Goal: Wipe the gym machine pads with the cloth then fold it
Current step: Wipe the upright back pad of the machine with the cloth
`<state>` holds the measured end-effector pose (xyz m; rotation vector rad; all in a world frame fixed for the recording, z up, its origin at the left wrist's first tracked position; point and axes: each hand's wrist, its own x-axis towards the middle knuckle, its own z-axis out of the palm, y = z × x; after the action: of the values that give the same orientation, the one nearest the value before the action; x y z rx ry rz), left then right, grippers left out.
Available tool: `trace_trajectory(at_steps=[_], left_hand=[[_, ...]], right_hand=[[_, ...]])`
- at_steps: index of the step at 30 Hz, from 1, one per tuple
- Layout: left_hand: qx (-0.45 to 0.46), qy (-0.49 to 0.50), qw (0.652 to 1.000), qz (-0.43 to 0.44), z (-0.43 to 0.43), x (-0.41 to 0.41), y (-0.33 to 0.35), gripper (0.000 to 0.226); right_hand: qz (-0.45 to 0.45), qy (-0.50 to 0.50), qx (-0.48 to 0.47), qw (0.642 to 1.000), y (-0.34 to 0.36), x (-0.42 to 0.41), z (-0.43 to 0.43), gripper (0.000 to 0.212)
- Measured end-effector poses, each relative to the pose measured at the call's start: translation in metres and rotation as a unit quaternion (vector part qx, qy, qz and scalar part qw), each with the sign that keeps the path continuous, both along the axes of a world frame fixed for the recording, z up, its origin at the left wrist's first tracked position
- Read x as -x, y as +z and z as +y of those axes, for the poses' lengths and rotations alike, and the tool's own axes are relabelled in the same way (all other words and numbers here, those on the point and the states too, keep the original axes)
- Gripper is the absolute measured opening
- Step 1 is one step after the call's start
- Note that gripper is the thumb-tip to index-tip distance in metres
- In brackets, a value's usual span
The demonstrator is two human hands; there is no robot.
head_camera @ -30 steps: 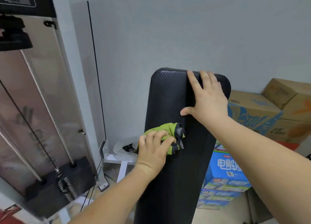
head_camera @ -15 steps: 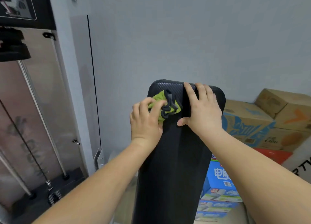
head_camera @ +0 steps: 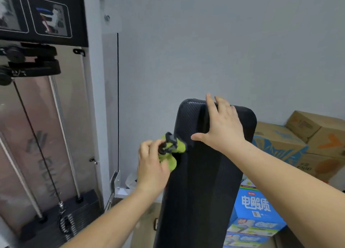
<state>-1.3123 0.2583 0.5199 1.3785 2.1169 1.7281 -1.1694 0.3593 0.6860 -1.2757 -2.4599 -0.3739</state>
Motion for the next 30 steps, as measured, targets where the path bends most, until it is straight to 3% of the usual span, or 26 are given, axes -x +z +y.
trace_trajectory(at_steps=[2, 6, 9, 13, 18, 21, 26, 28, 30], left_hand=[[-0.056, 0.017, 0.998, -0.018, 0.021, 0.021, 0.053, 0.054], [-0.044, -0.054, 0.994, -0.081, 0.069, 0.032, 0.098, 0.049], [-0.043, -0.049, 0.983, -0.174, 0.084, 0.016, 0.060, 0.048], [0.001, 0.002, 0.980, -0.198, 0.062, -0.005, -0.009, 0.051], [0.163, -0.015, 0.940, -0.299, -0.003, -0.031, -0.107, 0.049], [0.238, -0.001, 0.915, -0.327, -0.018, -0.030, -0.116, 0.043], [0.071, -0.019, 0.946, -0.315, 0.047, 0.005, -0.005, 0.038], [0.000, -0.025, 0.969, -0.247, 0.064, 0.007, 0.032, 0.044], [-0.015, -0.012, 0.982, -0.189, 0.069, 0.004, 0.029, 0.050]], right_hand=[[-0.038, 0.022, 0.015, 0.999, -0.007, 0.014, -0.004, 0.150], [-0.097, -0.029, -0.023, 0.995, -0.035, 0.038, -0.002, 0.169], [-0.076, -0.035, -0.042, 0.996, -0.039, 0.047, 0.007, 0.173], [-0.068, -0.036, -0.052, 0.996, -0.046, 0.045, 0.013, 0.172], [-0.055, -0.027, -0.053, 0.997, -0.050, 0.041, 0.012, 0.170], [-0.054, -0.025, -0.055, 0.997, -0.053, 0.038, 0.010, 0.169], [-0.059, -0.027, -0.055, 0.996, -0.047, 0.038, 0.005, 0.168], [-0.059, -0.028, -0.055, 0.996, -0.047, 0.038, 0.005, 0.167], [-0.053, -0.029, -0.056, 0.997, -0.048, 0.037, 0.007, 0.167]])
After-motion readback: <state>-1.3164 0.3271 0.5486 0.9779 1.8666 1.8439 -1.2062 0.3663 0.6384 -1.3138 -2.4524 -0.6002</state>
